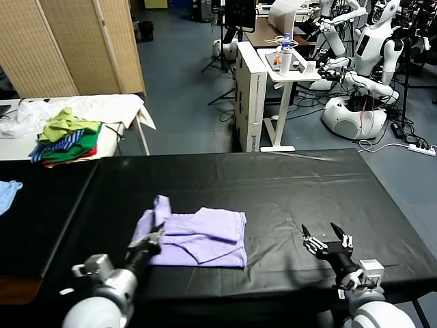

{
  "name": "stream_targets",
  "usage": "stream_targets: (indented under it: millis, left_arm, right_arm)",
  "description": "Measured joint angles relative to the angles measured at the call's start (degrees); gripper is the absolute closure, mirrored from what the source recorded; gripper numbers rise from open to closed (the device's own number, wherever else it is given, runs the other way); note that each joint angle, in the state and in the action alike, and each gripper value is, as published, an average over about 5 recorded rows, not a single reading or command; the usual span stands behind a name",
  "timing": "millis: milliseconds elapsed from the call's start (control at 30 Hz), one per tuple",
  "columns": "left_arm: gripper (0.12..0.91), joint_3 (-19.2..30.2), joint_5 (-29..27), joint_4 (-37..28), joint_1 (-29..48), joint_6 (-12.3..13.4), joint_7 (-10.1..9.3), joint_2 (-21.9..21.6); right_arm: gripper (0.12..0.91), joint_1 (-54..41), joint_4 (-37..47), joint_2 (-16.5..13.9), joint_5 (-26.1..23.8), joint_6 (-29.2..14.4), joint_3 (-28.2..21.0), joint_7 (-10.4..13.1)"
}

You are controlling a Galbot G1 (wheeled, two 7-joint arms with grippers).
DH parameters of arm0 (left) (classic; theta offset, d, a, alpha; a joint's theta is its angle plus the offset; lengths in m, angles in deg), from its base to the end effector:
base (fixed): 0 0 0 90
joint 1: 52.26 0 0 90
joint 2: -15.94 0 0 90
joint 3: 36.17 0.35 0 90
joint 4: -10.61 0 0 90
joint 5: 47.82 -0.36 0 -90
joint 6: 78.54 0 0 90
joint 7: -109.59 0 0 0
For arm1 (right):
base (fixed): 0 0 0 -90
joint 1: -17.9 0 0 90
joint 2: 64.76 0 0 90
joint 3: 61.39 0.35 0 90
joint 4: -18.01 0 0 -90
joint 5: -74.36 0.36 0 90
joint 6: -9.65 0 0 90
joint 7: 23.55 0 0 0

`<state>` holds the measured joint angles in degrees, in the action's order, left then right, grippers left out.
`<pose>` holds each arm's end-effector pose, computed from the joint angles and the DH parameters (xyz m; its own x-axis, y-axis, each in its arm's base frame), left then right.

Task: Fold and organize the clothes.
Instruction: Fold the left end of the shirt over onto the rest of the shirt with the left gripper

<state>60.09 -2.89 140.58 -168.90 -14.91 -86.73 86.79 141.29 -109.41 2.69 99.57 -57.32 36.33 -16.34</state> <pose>0.1904 0.0105 -0.2321 -0.9020 0.2523 0.3504 0.0892 0.9029 -0.4205 0.1780 -0.0858 -0.2448 -0.9445 -0.0164 0.3280 -0.0189 0.9998 -0.0043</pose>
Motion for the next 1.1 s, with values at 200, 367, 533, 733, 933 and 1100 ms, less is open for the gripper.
stream_targets:
  millis: [200, 367, 533, 733, 933, 1100]
  left_arm:
    - [0.847, 5.0, 1.0, -2.2, 3.6, 0.2, 0.59, 2.4]
    - [0.847, 7.8, 1.1, -3.9, 5.9, 0.2, 0.76, 4.5]
    - [0.847, 9.3, 0.8, -4.8, 6.5, 0.0, 1.05, 5.9]
    - [0.847, 10.0, 0.3, -5.1, 6.3, -0.1, 1.24, 6.4]
    - [0.847, 10.5, -0.9, -6.2, 6.3, 0.1, 1.73, 7.2]
    - [0.824, 11.1, -3.1, -7.5, 6.3, 0.5, 2.47, 8.4]
  right_arm:
    - [0.118, 0.7, 0.5, 1.0, -1.0, -0.3, -0.2, -0.2]
    - [0.118, 0.7, 0.8, 1.1, -1.1, -0.3, -0.2, -0.2]
    - [0.118, 0.6, 1.1, 1.1, -1.0, -0.3, -0.2, -0.2]
    - [0.118, 0.3, 1.6, 1.3, -1.1, -0.3, -0.4, -0.2]
    - [0.118, 0.4, 1.6, 1.4, -1.3, -0.3, -0.6, -0.2]
    - [0.118, 0.0, 1.7, 0.8, -1.2, -0.3, -1.1, -0.4]
